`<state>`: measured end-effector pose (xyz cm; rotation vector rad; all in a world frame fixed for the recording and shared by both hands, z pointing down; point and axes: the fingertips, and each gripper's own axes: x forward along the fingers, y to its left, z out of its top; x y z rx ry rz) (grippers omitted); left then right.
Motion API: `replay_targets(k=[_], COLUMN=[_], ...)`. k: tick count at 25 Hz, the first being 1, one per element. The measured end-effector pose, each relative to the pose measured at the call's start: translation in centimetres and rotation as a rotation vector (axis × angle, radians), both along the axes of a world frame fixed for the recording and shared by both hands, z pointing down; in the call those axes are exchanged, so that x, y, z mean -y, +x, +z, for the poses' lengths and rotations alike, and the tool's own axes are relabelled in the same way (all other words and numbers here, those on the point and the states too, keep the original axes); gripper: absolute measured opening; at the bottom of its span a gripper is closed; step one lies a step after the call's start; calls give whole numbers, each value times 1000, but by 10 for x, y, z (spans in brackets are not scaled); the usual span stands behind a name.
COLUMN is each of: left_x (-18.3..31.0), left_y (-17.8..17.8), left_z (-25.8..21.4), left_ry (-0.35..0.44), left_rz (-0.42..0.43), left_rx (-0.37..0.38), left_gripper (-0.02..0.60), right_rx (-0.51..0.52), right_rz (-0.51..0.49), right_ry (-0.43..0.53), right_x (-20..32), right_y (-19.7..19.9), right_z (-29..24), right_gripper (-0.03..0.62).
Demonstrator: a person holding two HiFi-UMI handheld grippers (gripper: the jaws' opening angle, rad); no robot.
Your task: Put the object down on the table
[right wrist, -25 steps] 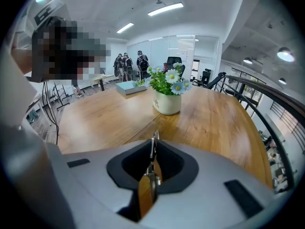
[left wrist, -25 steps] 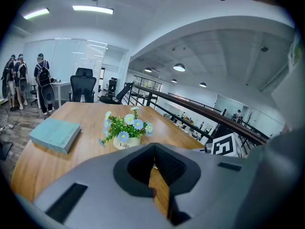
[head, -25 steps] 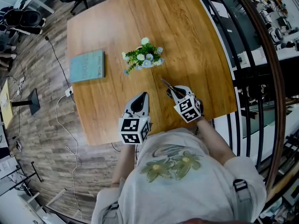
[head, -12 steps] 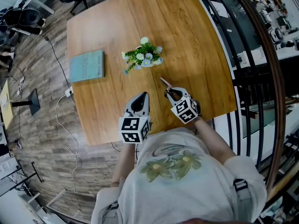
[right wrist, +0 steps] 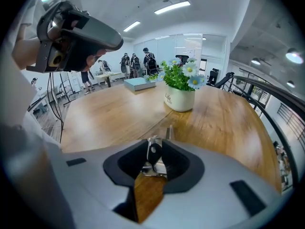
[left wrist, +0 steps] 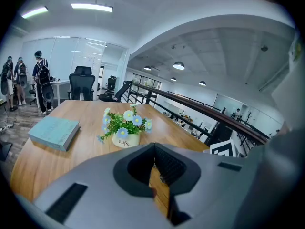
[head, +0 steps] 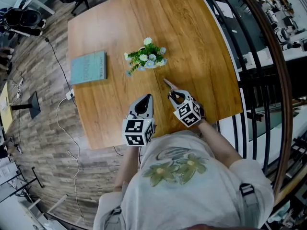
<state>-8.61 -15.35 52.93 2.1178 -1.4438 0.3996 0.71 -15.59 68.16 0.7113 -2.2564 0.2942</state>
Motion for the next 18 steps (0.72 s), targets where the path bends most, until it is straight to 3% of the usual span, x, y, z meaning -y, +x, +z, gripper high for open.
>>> replay_targets(k=[12,18], left_x=[-3,-3], left_y=[-6,-6], left_z=[2,-3], left_ry=[2,9], left_rz=[-2,2], left_rx=[11,20], left_gripper=[17,17], right_rx=[7,66], right_rz=[10,59], right_ry=[-9,-104], right_x=[-4,-1], right_y=[-5,-5], right_z=[6,1], right_gripper=[114,128])
